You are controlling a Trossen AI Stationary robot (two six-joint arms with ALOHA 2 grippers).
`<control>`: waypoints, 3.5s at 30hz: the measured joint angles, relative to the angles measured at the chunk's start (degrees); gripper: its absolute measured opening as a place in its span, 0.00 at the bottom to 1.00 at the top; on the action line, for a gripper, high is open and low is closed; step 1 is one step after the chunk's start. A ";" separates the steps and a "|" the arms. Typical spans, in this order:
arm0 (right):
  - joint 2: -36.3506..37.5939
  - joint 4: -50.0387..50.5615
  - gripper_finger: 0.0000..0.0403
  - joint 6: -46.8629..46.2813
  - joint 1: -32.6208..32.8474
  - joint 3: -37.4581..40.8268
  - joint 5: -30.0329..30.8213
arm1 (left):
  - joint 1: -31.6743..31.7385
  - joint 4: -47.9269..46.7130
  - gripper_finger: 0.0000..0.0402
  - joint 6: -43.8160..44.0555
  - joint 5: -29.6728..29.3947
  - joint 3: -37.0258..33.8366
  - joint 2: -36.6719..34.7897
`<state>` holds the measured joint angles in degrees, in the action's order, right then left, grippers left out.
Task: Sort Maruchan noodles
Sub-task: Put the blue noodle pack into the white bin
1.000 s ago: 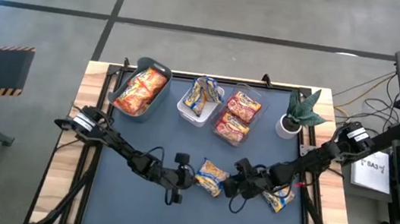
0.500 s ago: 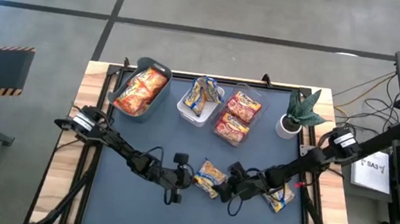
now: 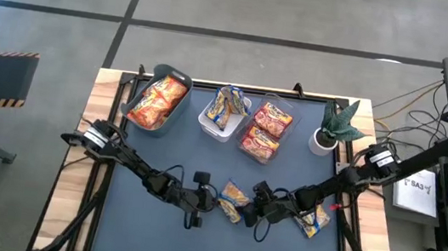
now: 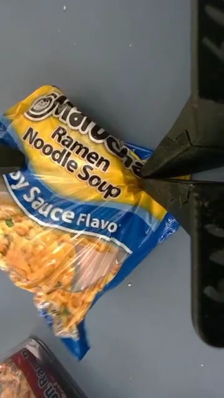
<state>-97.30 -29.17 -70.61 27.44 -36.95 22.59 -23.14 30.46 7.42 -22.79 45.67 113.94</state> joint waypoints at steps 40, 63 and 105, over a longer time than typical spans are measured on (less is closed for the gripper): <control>6.07 -4.15 0.27 55.51 -3.20 -2.40 10.53 | 1.33 -9.00 0.25 3.08 4.31 -16.01 -40.08; 6.06 -4.11 0.30 68.39 -3.36 -3.74 5.66 | 3.28 7.20 0.57 -3.28 2.79 -8.24 -19.69; 6.02 18.59 0.05 46.48 -4.50 -3.61 15.68 | 5.07 12.39 0.34 0.06 -0.23 -7.92 -11.77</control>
<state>-91.28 -10.58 -24.14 22.94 -40.56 38.27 -18.07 42.84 7.49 -23.02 37.75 102.17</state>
